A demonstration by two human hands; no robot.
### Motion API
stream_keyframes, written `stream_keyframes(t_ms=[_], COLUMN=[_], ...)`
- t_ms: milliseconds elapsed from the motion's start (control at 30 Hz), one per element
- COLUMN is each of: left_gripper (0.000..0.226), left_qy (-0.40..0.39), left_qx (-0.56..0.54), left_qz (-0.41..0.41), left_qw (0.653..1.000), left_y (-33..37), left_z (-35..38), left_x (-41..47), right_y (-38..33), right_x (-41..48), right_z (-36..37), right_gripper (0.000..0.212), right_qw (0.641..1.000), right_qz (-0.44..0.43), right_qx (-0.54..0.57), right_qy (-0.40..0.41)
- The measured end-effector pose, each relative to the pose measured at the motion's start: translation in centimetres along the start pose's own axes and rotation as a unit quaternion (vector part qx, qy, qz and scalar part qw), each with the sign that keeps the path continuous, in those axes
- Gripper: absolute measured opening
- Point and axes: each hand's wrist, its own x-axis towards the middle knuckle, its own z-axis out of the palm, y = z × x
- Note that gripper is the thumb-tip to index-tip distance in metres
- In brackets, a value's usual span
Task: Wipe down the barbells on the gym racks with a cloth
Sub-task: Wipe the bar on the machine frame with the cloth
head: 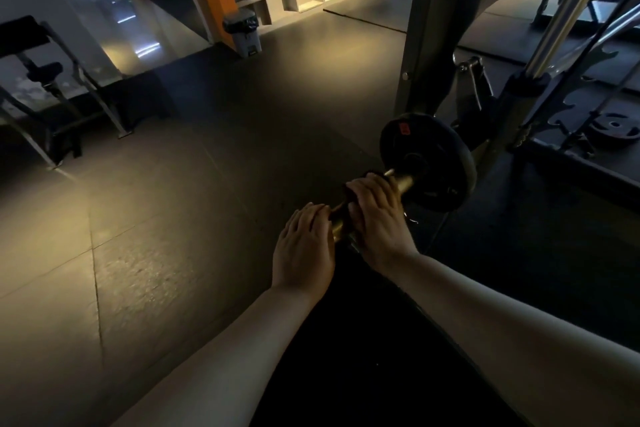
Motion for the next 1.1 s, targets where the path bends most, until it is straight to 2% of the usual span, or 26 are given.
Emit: stream_keyframes(t_ms=[67,133,233,300,367,400,500,567,667,800,933,1033,1100], left_gripper=[0.050,0.048,0.053,0.052,0.051,0.050,0.048,0.047,0.047,0.050,0.055,0.054,0.052], left_qy=[0.002,0.006,0.016,0.008,-0.003,-0.004,-0.008,-0.013,-0.022,-0.055,-0.110,-0.153,-0.164], left_qx=[-0.003,-0.005,-0.014,-0.015,-0.013,-0.013,-0.023,-0.026,-0.029,-0.030,-0.047,-0.060,-0.077], left_qz=[0.000,0.001,0.003,0.000,-0.002,-0.004,-0.006,-0.001,0.013,0.074,0.140,0.172,0.164], left_qw=[1.000,1.000,1.000,1.000,1.000,1.000,1.000,1.000,0.999,0.995,0.983,0.971,0.970], left_y=[-0.1,-0.1,0.1,0.2,0.2,0.1,0.3,0.4,0.1,-0.3,-0.7,-0.4,-0.2], left_z=[0.1,0.1,0.1,0.1,0.1,0.1,-0.3,-0.5,-0.5,0.0,0.1,-0.1,-0.3], left_x=[-0.3,-0.3,-0.4,-0.4,-0.3,-0.2,0.2,0.6,1.4,2.5,3.8,4.4,4.7], right_y=[0.5,1.9,3.1,2.4,0.9,0.2,0.2,1.8,3.5,1.9,-0.2,1.6,2.4], right_x=[-0.9,-0.5,0.7,0.8,-0.1,-0.8,-2.6,-1.8,-0.1,-0.1,-3.1,-2.8,-1.9], right_z=[0.2,-0.9,-2.0,-1.7,-0.5,0.4,1.6,0.7,-1.1,0.0,2.2,1.9,1.4], right_gripper=[0.061,0.066,0.049,0.055,0.055,0.055,0.065,0.059,0.060,0.058,0.073,0.069,0.068], right_qw=[0.993,0.986,0.996,1.000,0.998,0.998,0.999,0.999,0.999,0.978,0.981,0.976,0.969], right_qz=[-0.101,-0.143,-0.076,0.011,0.059,0.054,-0.033,-0.046,0.024,0.148,0.097,0.084,0.101], right_qx=[-0.027,-0.048,-0.044,-0.015,0.024,0.030,-0.009,-0.015,0.018,0.135,0.161,0.192,0.213], right_qy=[-0.047,-0.066,-0.018,0.014,0.026,0.022,0.001,-0.013,0.012,0.059,0.040,0.055,0.076])
